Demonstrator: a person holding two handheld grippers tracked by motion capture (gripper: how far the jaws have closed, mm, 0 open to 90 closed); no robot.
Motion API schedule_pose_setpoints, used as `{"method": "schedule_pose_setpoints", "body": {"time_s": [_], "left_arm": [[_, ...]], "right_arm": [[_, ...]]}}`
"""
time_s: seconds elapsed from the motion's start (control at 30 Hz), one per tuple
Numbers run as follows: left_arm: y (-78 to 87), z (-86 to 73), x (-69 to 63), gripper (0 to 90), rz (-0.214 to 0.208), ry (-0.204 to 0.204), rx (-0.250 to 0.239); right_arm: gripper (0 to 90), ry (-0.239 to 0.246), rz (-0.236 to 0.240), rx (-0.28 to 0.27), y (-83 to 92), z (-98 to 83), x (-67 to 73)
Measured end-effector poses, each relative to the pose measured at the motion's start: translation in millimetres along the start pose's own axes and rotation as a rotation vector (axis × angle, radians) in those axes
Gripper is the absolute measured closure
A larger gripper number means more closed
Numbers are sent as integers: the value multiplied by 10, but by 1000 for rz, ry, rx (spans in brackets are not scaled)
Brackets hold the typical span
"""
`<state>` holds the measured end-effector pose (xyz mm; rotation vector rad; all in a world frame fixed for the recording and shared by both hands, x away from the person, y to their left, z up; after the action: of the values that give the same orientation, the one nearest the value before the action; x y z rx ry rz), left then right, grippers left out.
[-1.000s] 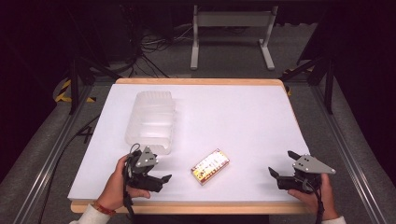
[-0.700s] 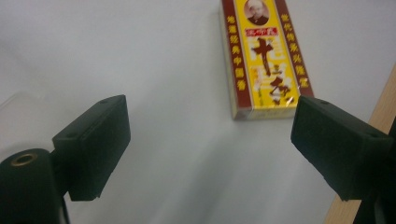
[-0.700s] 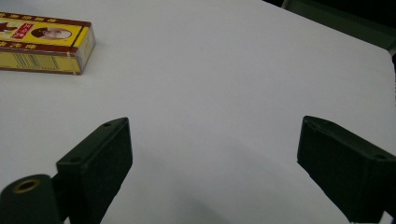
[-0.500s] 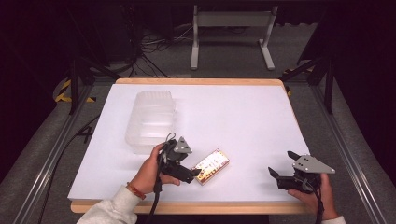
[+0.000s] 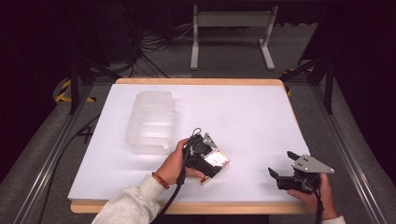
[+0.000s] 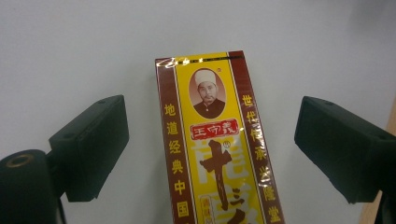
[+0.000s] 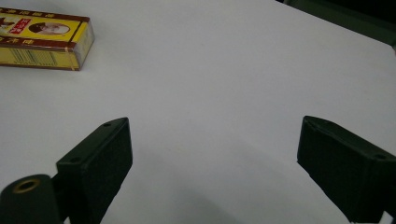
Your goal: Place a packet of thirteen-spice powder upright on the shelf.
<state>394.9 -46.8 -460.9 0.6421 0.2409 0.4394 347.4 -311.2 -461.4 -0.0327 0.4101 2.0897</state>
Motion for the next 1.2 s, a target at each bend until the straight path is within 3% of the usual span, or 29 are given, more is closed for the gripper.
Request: {"method": "schedule_pose_setpoints", "body": {"time_s": [0.1,0.17,0.23,0.5,0.83,1.07,1.2], "left_arm": [[-66,17,8,127,5,12,7],[-102,32,-5,141,-29,30,6],[-147,49,6,150,-13,38,13],[-298,68,4,180,-31,84,25],[-459,43,50,285,2,112,69],[-441,56,25,304,11,69,70],[-351,91,17,314,13,37,42]], "right_arm": [[109,1,0,1,0,-2,-3],[109,0,0,1,-1,-3,-4],[109,4,0,2,-4,-5,-3],[113,5,0,7,-8,-11,-1],[112,7,3,8,-12,-17,-1],[112,6,2,9,-10,-15,0],[112,5,1,9,-7,-15,-3]]}}
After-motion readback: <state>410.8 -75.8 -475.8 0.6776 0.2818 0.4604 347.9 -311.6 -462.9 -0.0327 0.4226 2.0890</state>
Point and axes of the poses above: each handheld gripper's, and its own axes: y roughly backward along the jaws, z roughly out of its top, x roughly to its left, the point moved 7 cm from there along -y, roughly forward along the jaws, and after that the axes turned 15 degrees about -x, right-handed, at the moved point
